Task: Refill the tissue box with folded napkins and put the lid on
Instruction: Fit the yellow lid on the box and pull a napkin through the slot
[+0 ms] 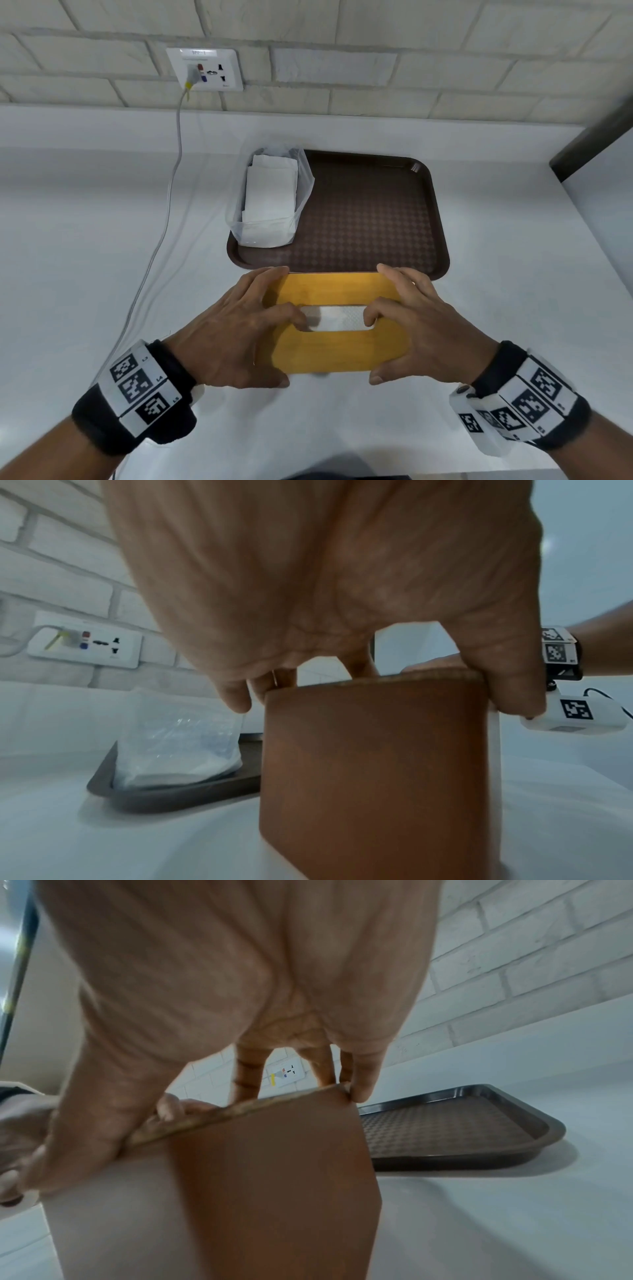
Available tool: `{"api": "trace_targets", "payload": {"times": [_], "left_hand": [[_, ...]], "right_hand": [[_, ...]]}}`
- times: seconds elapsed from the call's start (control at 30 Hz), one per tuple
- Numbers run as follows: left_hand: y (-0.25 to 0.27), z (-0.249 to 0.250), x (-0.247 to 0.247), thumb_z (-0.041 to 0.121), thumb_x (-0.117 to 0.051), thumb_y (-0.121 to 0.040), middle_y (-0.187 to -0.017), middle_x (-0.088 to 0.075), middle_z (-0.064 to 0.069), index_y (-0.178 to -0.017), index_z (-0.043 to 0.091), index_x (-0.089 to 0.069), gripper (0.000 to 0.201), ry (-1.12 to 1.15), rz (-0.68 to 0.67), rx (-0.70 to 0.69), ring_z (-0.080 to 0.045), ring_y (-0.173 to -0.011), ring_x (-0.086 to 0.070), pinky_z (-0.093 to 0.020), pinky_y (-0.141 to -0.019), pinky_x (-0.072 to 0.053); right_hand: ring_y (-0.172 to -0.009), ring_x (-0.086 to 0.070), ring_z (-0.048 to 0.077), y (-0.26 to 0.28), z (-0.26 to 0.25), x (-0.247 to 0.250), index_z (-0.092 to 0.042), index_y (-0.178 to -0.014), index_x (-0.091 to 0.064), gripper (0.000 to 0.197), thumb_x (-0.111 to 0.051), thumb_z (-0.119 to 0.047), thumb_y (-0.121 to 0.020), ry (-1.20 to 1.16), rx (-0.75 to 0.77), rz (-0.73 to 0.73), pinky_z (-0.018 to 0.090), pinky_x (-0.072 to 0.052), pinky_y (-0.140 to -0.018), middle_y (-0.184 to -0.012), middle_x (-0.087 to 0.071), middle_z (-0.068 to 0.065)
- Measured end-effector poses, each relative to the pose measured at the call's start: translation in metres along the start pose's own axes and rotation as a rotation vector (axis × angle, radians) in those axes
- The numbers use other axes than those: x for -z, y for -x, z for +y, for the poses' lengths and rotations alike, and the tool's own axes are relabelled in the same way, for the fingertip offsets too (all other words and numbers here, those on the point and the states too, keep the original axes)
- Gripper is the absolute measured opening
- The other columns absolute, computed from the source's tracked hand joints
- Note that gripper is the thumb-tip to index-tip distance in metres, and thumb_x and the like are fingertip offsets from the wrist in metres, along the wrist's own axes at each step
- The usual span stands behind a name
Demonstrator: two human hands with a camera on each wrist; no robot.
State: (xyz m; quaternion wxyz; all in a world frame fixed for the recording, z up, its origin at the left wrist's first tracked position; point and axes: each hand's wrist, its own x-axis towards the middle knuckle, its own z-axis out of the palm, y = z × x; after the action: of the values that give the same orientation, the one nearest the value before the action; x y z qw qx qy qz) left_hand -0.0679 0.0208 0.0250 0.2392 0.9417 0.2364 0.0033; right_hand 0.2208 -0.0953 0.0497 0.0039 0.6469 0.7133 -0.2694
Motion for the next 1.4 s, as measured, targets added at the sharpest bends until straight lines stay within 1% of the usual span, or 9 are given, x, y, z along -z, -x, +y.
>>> {"api": "trace_targets", "payload": {"times": [0.1, 0.2, 0.3, 0.4, 0.57, 0.73, 0.9, 1.2, 1.4], "left_hand": [[-0.002, -0.005, -0.004, 0.075, -0.078, -0.057, -0.162, -0.009, 0.002, -0.145, 0.046, -0.029, 0.104, 0.09, 0.044, 0.005, -0.021, -0.151, -0.013, -0.042, -0.114, -0.036], [0.002, -0.011, -0.013, 0.069, -0.087, -0.052, -0.164, 0.008, 0.019, -0.154, 0.045, -0.001, 0.136, 0.312, 0.097, 0.06, -0.009, -0.154, 0.003, -0.04, -0.119, -0.023], [0.014, -0.017, -0.021, 0.057, -0.095, -0.05, -0.165, 0.007, 0.024, -0.155, 0.041, 0.014, 0.152, 0.641, 0.131, 0.165, -0.003, -0.154, 0.003, -0.041, -0.122, -0.013], [0.024, -0.017, -0.031, 0.057, -0.092, -0.054, -0.166, -0.002, 0.023, -0.156, 0.04, 0.012, 0.148, 0.804, 0.158, 0.196, -0.001, -0.153, -0.005, -0.036, -0.121, -0.014], [0.028, -0.013, -0.044, 0.049, -0.089, -0.066, -0.163, -0.018, 0.026, -0.158, 0.04, 0.002, 0.129, 0.9, 0.14, 0.226, -0.002, -0.151, -0.019, -0.046, -0.123, -0.021], [0.027, -0.012, -0.044, 0.052, -0.084, -0.07, -0.164, -0.022, 0.022, -0.159, 0.037, 0.0, 0.123, 0.846, 0.171, 0.221, -0.003, -0.149, -0.026, -0.043, -0.122, -0.025], [0.028, -0.012, -0.044, 0.05, -0.083, -0.072, -0.164, -0.019, 0.023, -0.159, 0.036, 0.001, 0.121, 0.822, 0.169, 0.217, -0.003, -0.15, -0.024, -0.042, -0.121, -0.025], [0.022, -0.012, -0.038, 0.066, -0.077, -0.071, -0.159, -0.022, 0.032, -0.154, 0.051, 0.001, 0.115, 0.768, 0.171, 0.244, 0.0, -0.147, -0.028, -0.048, -0.121, -0.03], [0.018, -0.004, -0.03, 0.038, -0.077, -0.079, -0.16, -0.027, 0.025, -0.157, 0.042, -0.001, 0.109, 0.949, 0.128, 0.239, -0.002, -0.149, -0.026, -0.05, -0.123, -0.022]], "right_hand": [[-0.144, 0.005, 0.002, -0.002, 0.006, -0.002, -0.044, -0.125, -0.04, 0.096, -0.077, -0.081, -0.045, -0.069, -0.001, 0.034, 0.039, -0.04, -0.107, -0.162, -0.002, -0.013], [-0.145, 0.007, -0.007, -0.001, 0.02, -0.004, -0.056, -0.147, -0.004, 0.134, -0.084, -0.074, -0.04, -0.29, -0.031, 0.035, 0.034, -0.023, -0.113, -0.162, 0.013, -0.025], [-0.148, -0.011, -0.009, 0.013, 0.04, -0.015, -0.056, -0.148, 0.007, 0.146, -0.093, -0.061, -0.042, -0.683, -0.118, 0.071, 0.03, -0.024, -0.121, -0.161, -0.007, -0.028], [-0.144, -0.029, -0.005, 0.029, 0.049, -0.033, -0.052, -0.152, 0.004, 0.141, -0.096, -0.047, -0.052, -0.968, -0.138, 0.02, 0.032, -0.036, -0.117, -0.152, -0.023, -0.04], [-0.145, -0.035, 0.003, 0.035, 0.037, -0.046, -0.046, -0.154, -0.001, 0.113, -0.082, -0.023, -0.079, -1.071, -0.03, -0.009, 0.031, -0.039, -0.115, -0.157, -0.029, -0.03], [-0.146, -0.034, 0.007, 0.036, 0.033, -0.047, -0.039, -0.157, 0.002, 0.099, -0.068, -0.016, -0.091, -1.113, -0.02, -0.004, 0.04, -0.034, -0.119, -0.161, -0.028, -0.019], [-0.14, -0.043, 0.005, 0.036, 0.03, -0.047, -0.041, -0.155, -0.002, 0.089, -0.06, -0.011, -0.094, -1.164, -0.03, -0.014, 0.028, -0.045, -0.108, -0.154, -0.038, -0.025], [-0.136, -0.05, 0.008, 0.034, 0.026, -0.051, -0.051, -0.154, -0.008, 0.089, -0.067, -0.024, -0.092, -1.107, -0.134, 0.084, 0.043, -0.046, -0.109, -0.152, -0.042, -0.024], [-0.135, -0.049, 0.006, 0.031, 0.023, -0.047, -0.049, -0.152, -0.019, 0.08, -0.066, -0.022, -0.093, -1.164, -0.138, 0.115, 0.039, -0.049, -0.106, -0.15, -0.045, -0.024]]}}
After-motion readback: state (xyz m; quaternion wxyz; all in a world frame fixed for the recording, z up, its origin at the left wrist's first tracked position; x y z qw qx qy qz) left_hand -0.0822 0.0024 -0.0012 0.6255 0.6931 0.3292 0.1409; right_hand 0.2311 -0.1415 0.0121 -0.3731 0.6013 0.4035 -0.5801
